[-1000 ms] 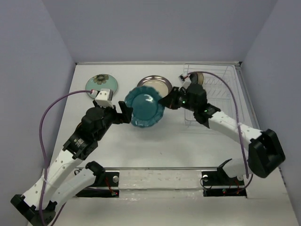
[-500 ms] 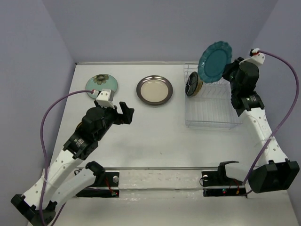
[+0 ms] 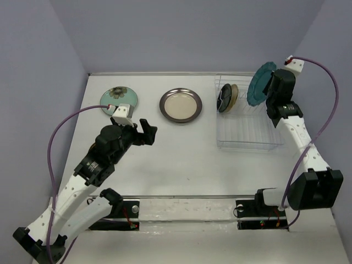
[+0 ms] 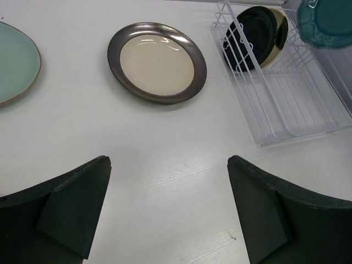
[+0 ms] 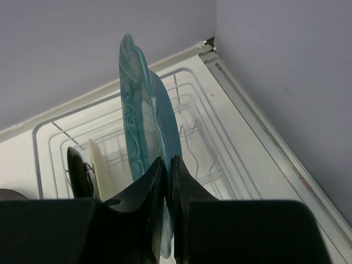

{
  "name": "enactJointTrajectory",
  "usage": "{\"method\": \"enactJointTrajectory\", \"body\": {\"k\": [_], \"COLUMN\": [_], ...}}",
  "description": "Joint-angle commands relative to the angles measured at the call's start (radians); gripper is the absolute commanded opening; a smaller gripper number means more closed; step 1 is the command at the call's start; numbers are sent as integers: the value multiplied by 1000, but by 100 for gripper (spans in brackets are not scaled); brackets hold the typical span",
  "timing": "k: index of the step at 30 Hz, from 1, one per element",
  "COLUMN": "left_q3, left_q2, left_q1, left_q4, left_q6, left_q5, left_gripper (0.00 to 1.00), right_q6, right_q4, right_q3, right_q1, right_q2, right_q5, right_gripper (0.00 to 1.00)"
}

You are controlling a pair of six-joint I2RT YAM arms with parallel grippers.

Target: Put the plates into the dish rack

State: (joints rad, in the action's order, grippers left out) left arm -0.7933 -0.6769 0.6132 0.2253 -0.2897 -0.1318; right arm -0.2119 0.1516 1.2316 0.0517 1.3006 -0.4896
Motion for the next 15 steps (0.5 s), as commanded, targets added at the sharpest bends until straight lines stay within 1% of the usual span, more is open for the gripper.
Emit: {"method": "enactJointTrajectory", "body": {"k": [1, 15], "left_q3": [8, 8], "left_q2": [-9, -13], "left_q1": [-3, -4], "left_q4": [-47, -44], "left_q6": [3, 4], "left_q5": [17, 9], "left_gripper": [99, 99], "right_q6": [37, 94], "right_q4": [-221, -190], "right_q3": [39, 77], "right_q1": [-3, 8], "right_q2": [9, 157], "right_q5": [22, 66], "right_gripper": [7, 7]}}
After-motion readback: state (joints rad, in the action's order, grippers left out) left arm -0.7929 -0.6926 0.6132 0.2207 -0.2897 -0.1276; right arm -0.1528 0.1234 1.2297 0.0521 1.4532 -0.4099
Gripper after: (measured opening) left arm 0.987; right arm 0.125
